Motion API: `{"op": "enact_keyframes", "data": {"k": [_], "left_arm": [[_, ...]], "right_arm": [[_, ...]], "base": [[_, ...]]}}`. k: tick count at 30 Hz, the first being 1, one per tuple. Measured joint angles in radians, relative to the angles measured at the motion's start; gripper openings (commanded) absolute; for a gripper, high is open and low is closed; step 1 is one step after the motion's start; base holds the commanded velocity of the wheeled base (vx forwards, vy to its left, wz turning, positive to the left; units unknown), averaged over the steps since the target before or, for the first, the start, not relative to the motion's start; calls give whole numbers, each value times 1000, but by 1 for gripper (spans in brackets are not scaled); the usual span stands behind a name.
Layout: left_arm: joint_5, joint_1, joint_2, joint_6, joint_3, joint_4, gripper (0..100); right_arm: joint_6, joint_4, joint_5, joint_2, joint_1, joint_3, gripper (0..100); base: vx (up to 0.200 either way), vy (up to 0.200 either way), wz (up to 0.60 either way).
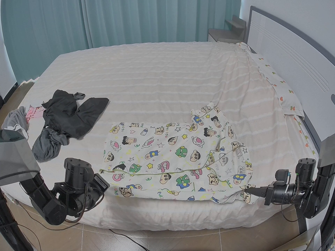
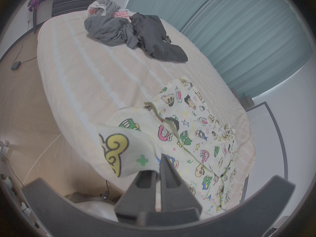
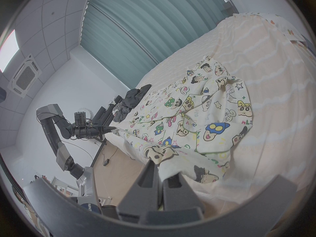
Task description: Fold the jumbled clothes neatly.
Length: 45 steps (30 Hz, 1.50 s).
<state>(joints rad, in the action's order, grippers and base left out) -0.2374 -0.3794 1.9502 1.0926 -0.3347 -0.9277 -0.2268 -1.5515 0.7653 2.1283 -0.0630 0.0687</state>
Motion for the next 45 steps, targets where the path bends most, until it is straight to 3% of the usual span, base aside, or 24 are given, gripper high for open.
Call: {"op": "enact_keyframes", "data": {"k": [10, 23, 24, 38, 45], "left_arm": [[1, 24, 65, -24, -115, 12, 0], [43, 33, 110, -23, -278, 164, 0], [43, 35, 113, -23, -283, 165, 100], [44, 103, 139, -14, -323, 163, 100], [53, 123, 140, -11, -303, 166, 100]], "right_arm": [[-120, -1, -29, 41, -2, 160, 0], [-207, -1, -53, 66, -18, 308, 0], [-209, -1, -53, 69, -20, 316, 0], [-214, -1, -110, 107, -19, 403, 0], [-280, -1, -129, 112, -21, 441, 0]], "base": [[0, 0, 0], [0, 0, 0], [0, 0, 0], [0, 0, 0], [0, 0, 0]]}}
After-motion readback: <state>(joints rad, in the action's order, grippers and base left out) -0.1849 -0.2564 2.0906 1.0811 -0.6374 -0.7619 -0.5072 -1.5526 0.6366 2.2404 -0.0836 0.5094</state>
